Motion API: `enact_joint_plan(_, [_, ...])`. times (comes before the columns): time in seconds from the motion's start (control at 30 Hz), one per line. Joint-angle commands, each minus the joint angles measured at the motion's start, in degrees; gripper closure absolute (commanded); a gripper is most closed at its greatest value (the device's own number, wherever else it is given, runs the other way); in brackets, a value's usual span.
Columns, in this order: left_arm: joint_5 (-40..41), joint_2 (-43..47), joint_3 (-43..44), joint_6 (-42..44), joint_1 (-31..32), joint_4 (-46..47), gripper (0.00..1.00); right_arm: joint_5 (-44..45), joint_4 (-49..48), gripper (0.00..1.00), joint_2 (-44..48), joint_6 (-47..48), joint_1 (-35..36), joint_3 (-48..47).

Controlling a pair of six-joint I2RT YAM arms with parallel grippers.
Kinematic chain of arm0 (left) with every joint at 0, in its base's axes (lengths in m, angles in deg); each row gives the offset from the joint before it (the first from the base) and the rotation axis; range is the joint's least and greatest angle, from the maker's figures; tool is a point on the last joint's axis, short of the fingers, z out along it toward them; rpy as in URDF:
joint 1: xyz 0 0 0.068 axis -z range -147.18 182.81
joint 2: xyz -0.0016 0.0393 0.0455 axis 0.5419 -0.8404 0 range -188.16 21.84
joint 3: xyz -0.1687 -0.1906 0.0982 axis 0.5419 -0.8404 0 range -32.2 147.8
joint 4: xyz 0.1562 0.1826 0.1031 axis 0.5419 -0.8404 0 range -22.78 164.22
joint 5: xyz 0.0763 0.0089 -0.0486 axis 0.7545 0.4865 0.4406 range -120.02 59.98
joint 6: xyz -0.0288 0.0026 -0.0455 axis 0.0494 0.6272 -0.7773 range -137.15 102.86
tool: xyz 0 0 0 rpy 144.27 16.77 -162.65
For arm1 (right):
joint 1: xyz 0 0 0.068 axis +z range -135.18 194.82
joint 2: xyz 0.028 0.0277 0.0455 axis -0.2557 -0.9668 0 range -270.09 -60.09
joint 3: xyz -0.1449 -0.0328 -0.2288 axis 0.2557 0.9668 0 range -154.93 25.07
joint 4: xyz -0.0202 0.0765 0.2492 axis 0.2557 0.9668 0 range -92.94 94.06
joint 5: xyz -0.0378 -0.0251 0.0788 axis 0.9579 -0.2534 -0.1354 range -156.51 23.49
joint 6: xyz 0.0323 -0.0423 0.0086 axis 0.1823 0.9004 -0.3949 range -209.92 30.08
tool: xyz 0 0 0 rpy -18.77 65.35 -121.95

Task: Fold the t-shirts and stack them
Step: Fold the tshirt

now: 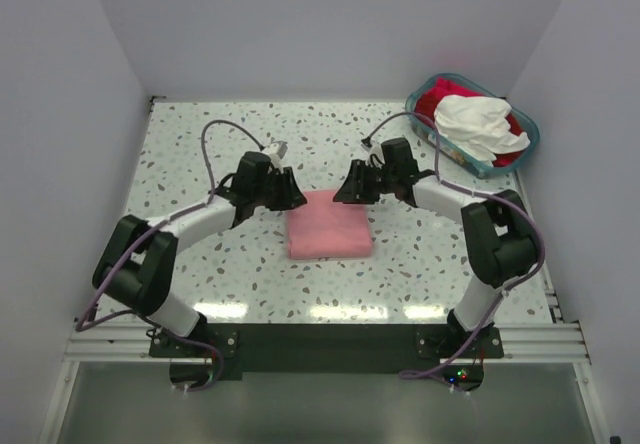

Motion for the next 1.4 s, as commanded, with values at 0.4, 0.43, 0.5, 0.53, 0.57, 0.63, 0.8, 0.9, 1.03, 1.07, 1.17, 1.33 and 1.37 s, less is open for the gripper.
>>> enact_joint_plan(0.4, [-7.68, 7.53, -27.02, -12.06, 4.89, 14.20, 0.82, -22.49, -40.00, 0.49, -1.18, -15.88, 0.18, 29.04])
enact_joint_plan(0.43, [-7.16, 6.91, -28.25, -13.29, 4.72, 16.30, 0.84, -22.13, -41.75, 0.49, -3.02, -15.71, -0.09, 29.67])
enact_joint_plan(0.5, [-6.89, 6.12, -32.03, -14.96, 3.58, 18.42, 0.89, -21.34, -42.91, 0.50, -4.61, -15.62, -0.35, 30.90])
enact_joint_plan(0.53, [-7.06, 6.55, -33.00, -16.27, 3.14, 19.73, 0.89, -21.16, -42.82, 0.50, -4.88, -15.36, -0.44, 30.99])
enact_joint_plan(0.57, [-6.72, 7.25, -34.31, -16.55, 2.96, 19.75, 0.89, -21.07, -42.04, 0.50, -4.19, -15.18, -0.35, 31.08])
enact_joint_plan(0.63, [-5.75, 11.02, -34.76, -16.64, 3.05, 17.56, 0.89, -20.73, -40.37, 0.50, -1.82, -14.57, -0.35, 31.17])
enact_joint_plan(0.8, [-2.76, 21.64, -33.10, -14.53, 3.05, 9.40, 0.78, -19.67, -30.17, 0.47, 9.59, -12.62, 0.87, 27.93])
enact_joint_plan(0.9, [-1.62, 26.39, -32.30, -14.09, 3.05, 7.01, 0.70, -19.41, -31.91, 0.47, 11.64, -16.30, 4.56, 25.64])
enact_joint_plan(1.03, [1.71, 31.42, -32.39, -15.05, 3.05, 4.63, 0.60, -16.07, -39.81, 0.46, 8.40, -20.88, 13.42, 23.53])
enact_joint_plan(1.07, [2.42, 32.30, -32.48, -15.32, 3.05, 4.02, 0.58, -15.37, -41.40, 0.46, 7.08, -22.20, 14.58, 23.26])
enact_joint_plan(1.17, [5.14, 35.37, -32.57, -16.02, 3.05, 0.95, 0.55, -11.07, -47.99, 0.46, 0.41, -23.79, 17.75, 23.69])
enact_joint_plan(1.33, [11.21, 39.86, -31.78, -15.85, 3.05, -7.75, 0.51, -4.47, -50.57, 0.46, -7.68, -22.04, 18.11, 25.46])
enact_joint_plan(1.37, [12.17, 40.12, -31.08, -15.59, 3.05, -8.55, 0.50, -4.03, -49.25, 0.46, -8.74, -20.21, 18.11, 25.11])
